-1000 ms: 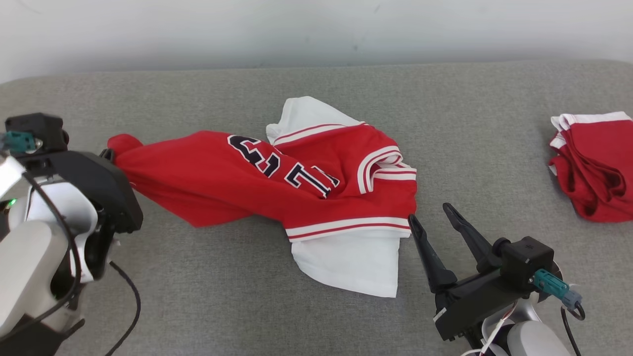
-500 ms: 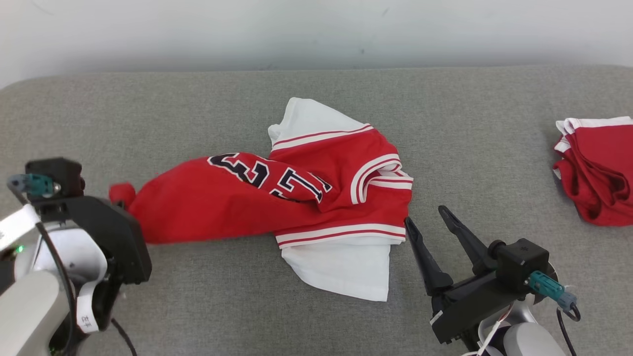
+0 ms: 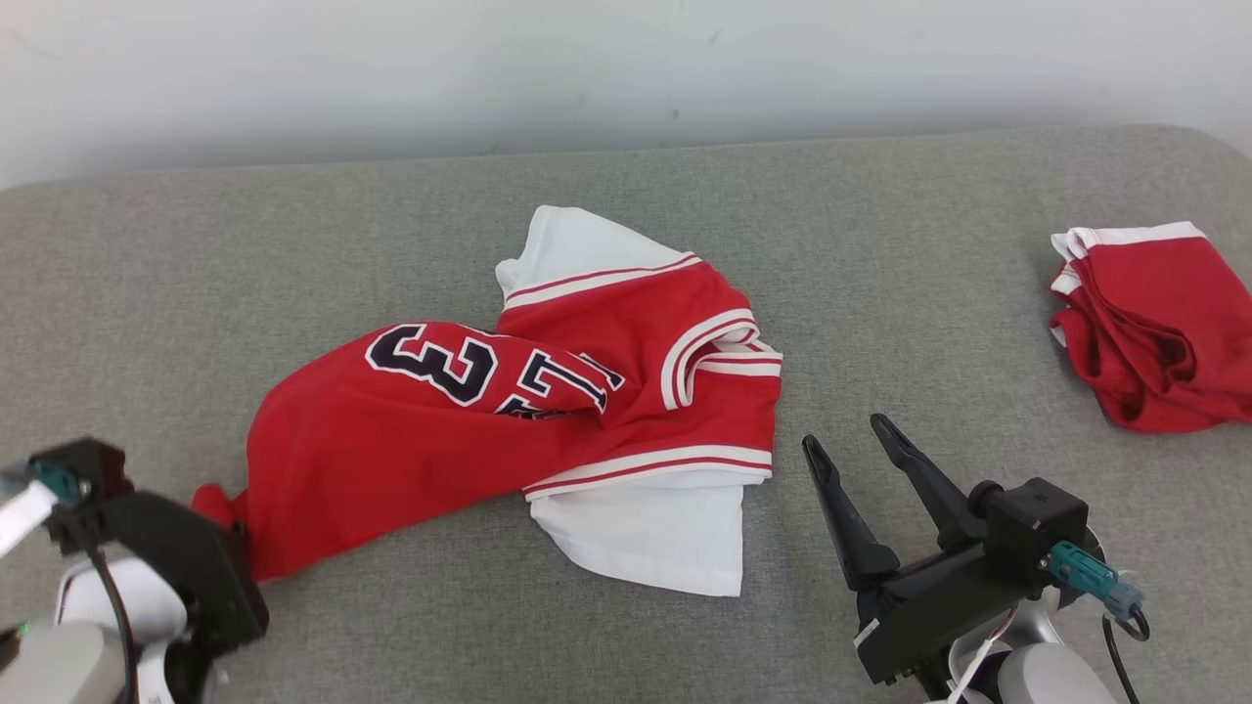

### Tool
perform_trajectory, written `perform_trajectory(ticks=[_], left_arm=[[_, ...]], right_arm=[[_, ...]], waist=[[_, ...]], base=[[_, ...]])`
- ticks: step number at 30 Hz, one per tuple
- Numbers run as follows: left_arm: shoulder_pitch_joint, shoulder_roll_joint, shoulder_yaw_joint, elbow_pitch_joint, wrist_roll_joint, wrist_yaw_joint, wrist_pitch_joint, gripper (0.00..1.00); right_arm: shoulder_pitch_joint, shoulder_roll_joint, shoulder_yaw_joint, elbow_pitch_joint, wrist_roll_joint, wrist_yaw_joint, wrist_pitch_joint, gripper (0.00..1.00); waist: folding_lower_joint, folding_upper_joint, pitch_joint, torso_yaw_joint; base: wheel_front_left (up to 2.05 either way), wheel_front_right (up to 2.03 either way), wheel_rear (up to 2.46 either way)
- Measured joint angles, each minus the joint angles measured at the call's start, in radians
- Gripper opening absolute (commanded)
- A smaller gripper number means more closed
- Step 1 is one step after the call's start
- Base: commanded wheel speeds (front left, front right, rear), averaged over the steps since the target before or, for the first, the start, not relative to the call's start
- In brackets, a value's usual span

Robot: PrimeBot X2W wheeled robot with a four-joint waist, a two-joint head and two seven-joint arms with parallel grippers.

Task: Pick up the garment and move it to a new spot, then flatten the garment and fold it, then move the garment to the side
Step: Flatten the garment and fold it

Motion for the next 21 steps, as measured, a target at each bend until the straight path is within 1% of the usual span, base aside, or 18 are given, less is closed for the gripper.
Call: perform_trajectory(ticks=[8,13,17,20,21], left_arm=[[0.130,0.015,0.005,-0.026,-0.027,0.017,-0.027,1.00],[0.170,0.016,0.020,-0.054,-0.035,0.030,-0.063,1.00],[0.182,0.012,0.050,-0.097,-0.023,0.032,-0.145,1.00],[0.187,-0.002,0.080,-0.126,0.001,0.022,-0.233,1.00],[0.190,-0.004,0.082,-0.131,0.004,0.010,-0.255,1.00]], right_arm=[[0.011,0.000,-0.002,-0.005,-0.005,0.000,0.003,1.00],[0.016,0.000,-0.002,-0.011,-0.008,0.000,0.012,1.00],[0.017,0.000,-0.008,-0.018,-0.010,0.000,0.017,1.00],[0.018,0.000,-0.015,-0.023,-0.011,0.000,0.019,1.00],[0.018,0.000,-0.017,-0.025,-0.012,0.000,0.019,1.00]], waist=[[0.0000,0.0000,-0.011,0.030],[0.0000,-0.0001,-0.017,0.054],[0.0000,-0.0001,-0.022,0.066],[0.0000,-0.0001,-0.023,0.073],[0.0000,0.0000,-0.023,0.074]], base=[[0.00,0.00,0.00],[0.00,0.00,0.00],[0.00,0.00,0.00],[0.00,0.00,0.00],[0.00,0.00,0.00]])
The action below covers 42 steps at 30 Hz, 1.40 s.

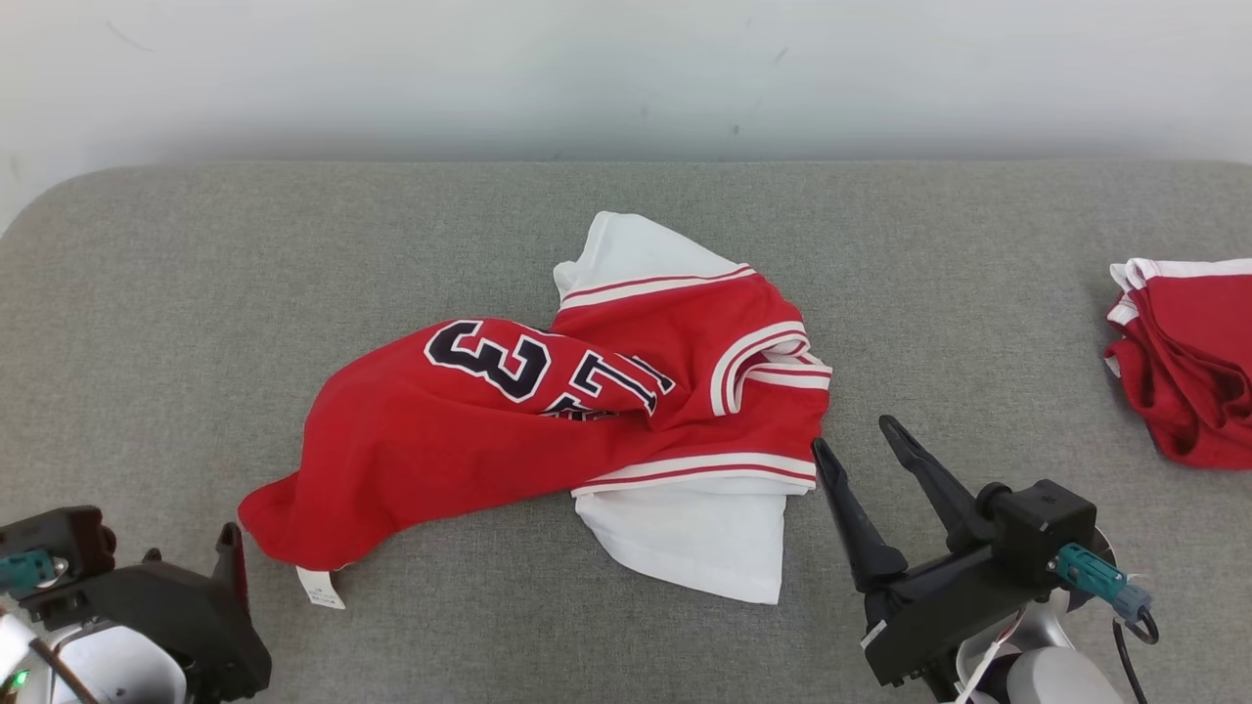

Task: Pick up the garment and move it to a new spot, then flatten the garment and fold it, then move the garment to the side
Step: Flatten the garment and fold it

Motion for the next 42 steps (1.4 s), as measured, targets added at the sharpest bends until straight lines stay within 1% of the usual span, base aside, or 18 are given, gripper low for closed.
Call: perform_trajectory(ticks=[2,6,7,14,21,24,30,32,33,34,35,36,40,42], left_arm=[[0.006,-0.005,0.001,0.001,0.004,-0.012,-0.026,1.00],[0.006,0.008,-0.019,0.038,0.029,-0.039,-0.040,1.00],[0.002,0.007,-0.024,0.050,0.032,-0.041,-0.042,1.00],[-0.086,-0.014,-0.035,0.154,0.030,-0.098,-0.025,1.00],[-0.153,-0.011,-0.072,0.234,0.023,-0.145,0.054,1.00],[-0.177,-0.014,-0.074,0.256,0.019,-0.161,0.063,1.00],[-0.192,-0.019,-0.099,0.310,-0.005,-0.169,0.156,1.00],[-0.199,-0.022,-0.096,0.311,-0.014,-0.173,0.160,1.00],[-0.201,-0.025,-0.096,0.312,-0.016,-0.180,0.160,0.98],[-0.202,-0.029,-0.095,0.313,-0.023,-0.186,0.160,0.77],[-0.202,-0.033,-0.096,0.315,-0.027,-0.189,0.160,0.32],[-0.203,-0.037,-0.097,0.317,-0.031,-0.192,0.160,0.00],[-0.201,-0.042,-0.095,0.322,-0.041,-0.177,0.169,0.00],[-0.192,-0.042,-0.085,0.317,-0.046,-0.160,0.165,0.00]], right_arm=[[0.000,0.000,-0.004,-0.001,-0.001,0.000,0.000,1.00],[0.000,0.000,-0.008,-0.007,-0.003,0.000,0.001,1.00],[0.000,0.000,-0.008,-0.010,-0.004,0.000,0.002,1.00],[-0.009,0.000,-0.005,-0.014,-0.009,0.000,0.005,1.00],[-0.021,0.000,0.004,-0.010,-0.009,0.000,0.004,1.00],[-0.022,0.000,0.001,-0.007,-0.009,0.000,0.001,1.00],[-0.023,0.000,-0.002,-0.006,-0.009,0.000,-0.002,1.00],[-0.024,0.000,-0.003,-0.006,-0.009,0.000,-0.005,1.00],[-0.025,0.000,-0.004,-0.006,-0.009,0.000,-0.005,1.00],[-0.025,0.000,-0.005,-0.006,-0.009,0.000,-0.005,1.00],[-0.026,0.000,-0.006,-0.005,-0.009,0.000,-0.005,1.00],[-0.026,0.000,-0.006,-0.005,-0.009,0.000,-0.005,1.00],[-0.026,0.000,-0.007,-0.005,-0.009,0.000,-0.005,1.00],[-0.026,0.000,-0.007,-0.005,-0.009,0.000,-0.004,1.00]], waist=[[0.0001,0.0000,0.000,0.000],[0.0001,0.0000,0.007,0.000],[0.0000,0.0000,0.010,-0.001],[0.0001,0.0000,0.035,-0.006],[0.0001,0.0000,0.053,-0.027],[0.0001,0.0000,0.059,-0.037],[0.0001,0.0000,0.070,-0.047],[0.0001,0.0000,0.071,-0.045],[0.0001,0.0000,0.072,-0.044],[0.0001,0.0000,0.073,-0.043],[0.0001,0.0000,0.073,-0.041],[0.0001,0.0000,0.073,-0.038],[0.0001,0.0000,0.072,-0.032],[0.0001,0.0000,0.071,-0.028]], base=[[0.00,0.00,0.00],[0.00,0.00,0.00],[0.00,0.00,0.00],[0.00,0.00,0.00],[0.00,0.00,0.00],[0.00,0.00,0.00],[0.00,0.00,0.00],[0.00,0.00,0.00],[0.00,0.00,0.00],[0.00,0.00,0.00],[0.00,0.00,0.00],[0.00,0.00,0.00],[0.00,0.00,0.00],[0.00,0.00,0.00]])
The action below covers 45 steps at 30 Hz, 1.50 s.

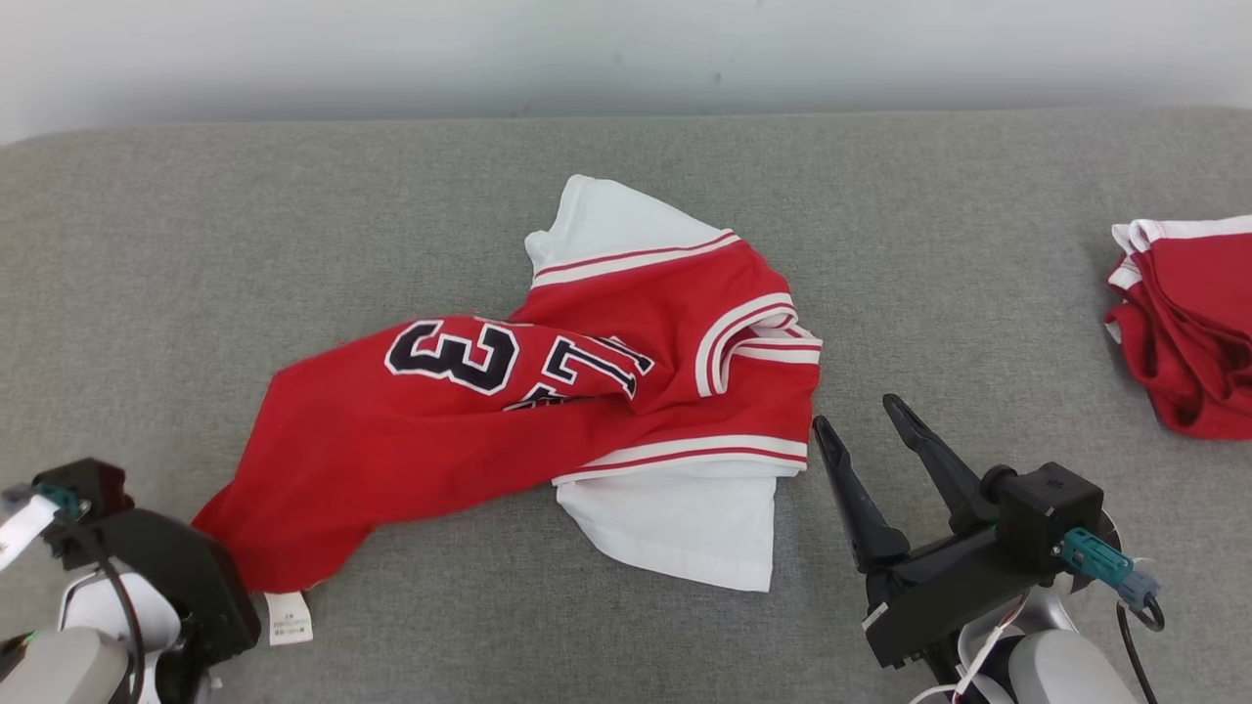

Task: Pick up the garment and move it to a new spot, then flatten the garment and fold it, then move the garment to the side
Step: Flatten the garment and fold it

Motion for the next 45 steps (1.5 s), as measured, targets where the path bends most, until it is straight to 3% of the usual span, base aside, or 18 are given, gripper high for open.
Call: perform_trajectory(ticks=[9,19,20,21,36,41,45], left_arm=[[0.075,-0.013,0.089,-0.067,-0.014,0.071,-0.141,0.00],[0.079,-0.025,0.142,-0.030,0.033,0.078,-0.318,0.00],[0.075,-0.025,0.140,-0.019,0.041,0.077,-0.325,0.35],[0.073,-0.026,0.139,-0.007,0.042,0.072,-0.331,1.00],[0.065,-0.049,0.157,0.064,0.069,0.021,-0.500,1.00],[0.067,-0.042,0.175,-0.011,0.101,0.004,-0.604,1.00],[0.067,-0.042,0.170,-0.095,0.125,-0.041,-0.652,1.00]], right_arm=[[0.001,0.000,-0.002,0.002,0.000,0.000,0.000,1.00],[0.001,0.000,0.012,0.005,0.000,0.000,0.004,1.00],[0.001,0.000,0.014,0.005,0.000,0.000,0.005,1.00],[0.001,0.000,0.016,0.005,0.000,0.000,0.005,1.00],[0.007,0.000,0.006,0.004,-0.001,0.000,0.005,1.00],[0.007,0.000,-0.007,-0.001,-0.012,0.000,0.005,1.00],[0.007,0.000,-0.020,-0.004,-0.012,0.000,0.004,1.00]], waist=[[-0.0001,0.0000,-0.011,0.019],[-0.0001,-0.0001,-0.027,0.025],[-0.0001,0.0000,-0.028,0.024],[0.0000,0.0000,-0.030,0.022],[-0.0001,-0.0001,-0.053,0.013],[-0.0002,-0.0001,-0.063,0.026],[-0.0002,0.0000,-0.072,0.038]], base=[[0.00,0.00,0.00],[0.00,0.00,0.00],[0.00,0.00,0.00],[0.00,0.00,0.00],[0.00,0.00,0.00],[0.00,0.00,0.00],[0.00,0.00,0.00]])
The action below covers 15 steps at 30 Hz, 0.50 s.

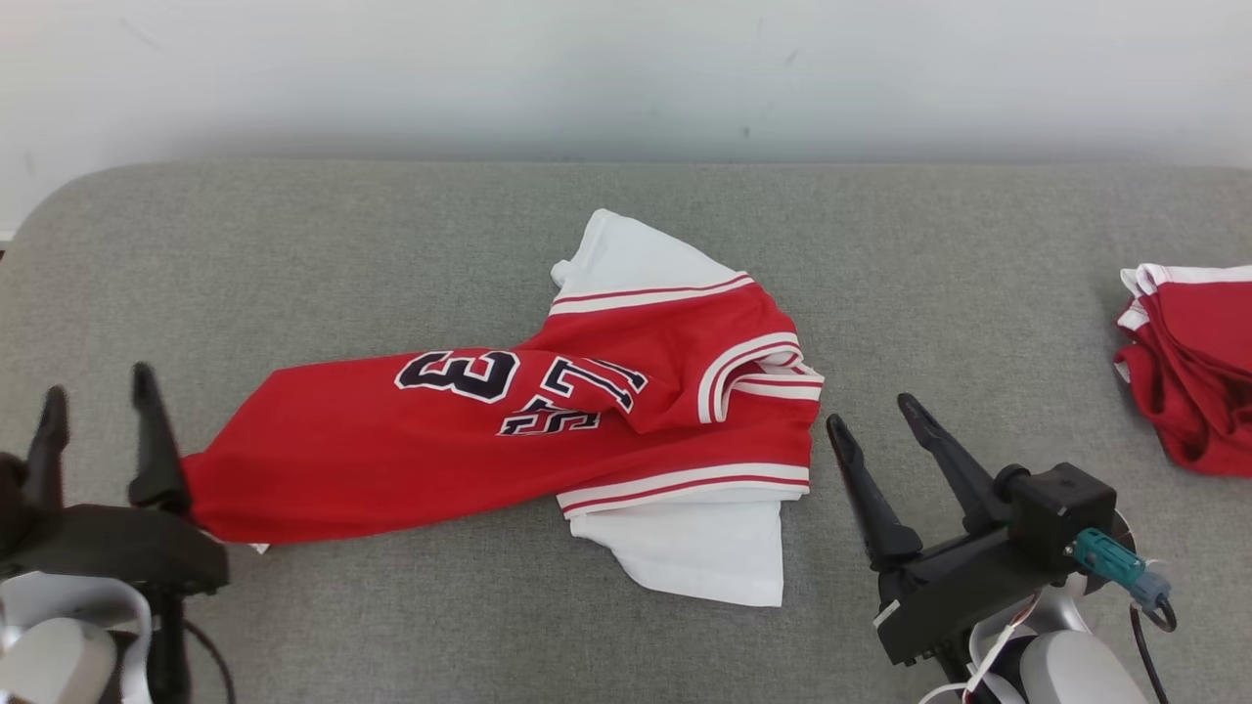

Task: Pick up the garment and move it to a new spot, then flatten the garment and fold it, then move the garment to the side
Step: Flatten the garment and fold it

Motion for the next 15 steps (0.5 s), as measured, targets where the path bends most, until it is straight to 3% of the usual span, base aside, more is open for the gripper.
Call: perform_trajectory(ticks=[7,15], left_arm=[[0.011,-0.032,-0.020,-0.141,0.066,-0.109,-0.034,1.00],[0.113,-0.169,0.091,-0.248,0.142,-0.239,-0.037,1.00]], right_arm=[[0.004,0.000,-0.035,-0.001,0.001,0.000,-0.009,1.00],[0.020,0.000,-0.076,0.002,0.019,0.000,-0.033,1.00]], waist=[[0.0000,0.0000,-0.022,0.017],[0.0000,0.0000,-0.052,0.030]], base=[[0.00,0.00,0.00],[0.00,0.00,0.00]])
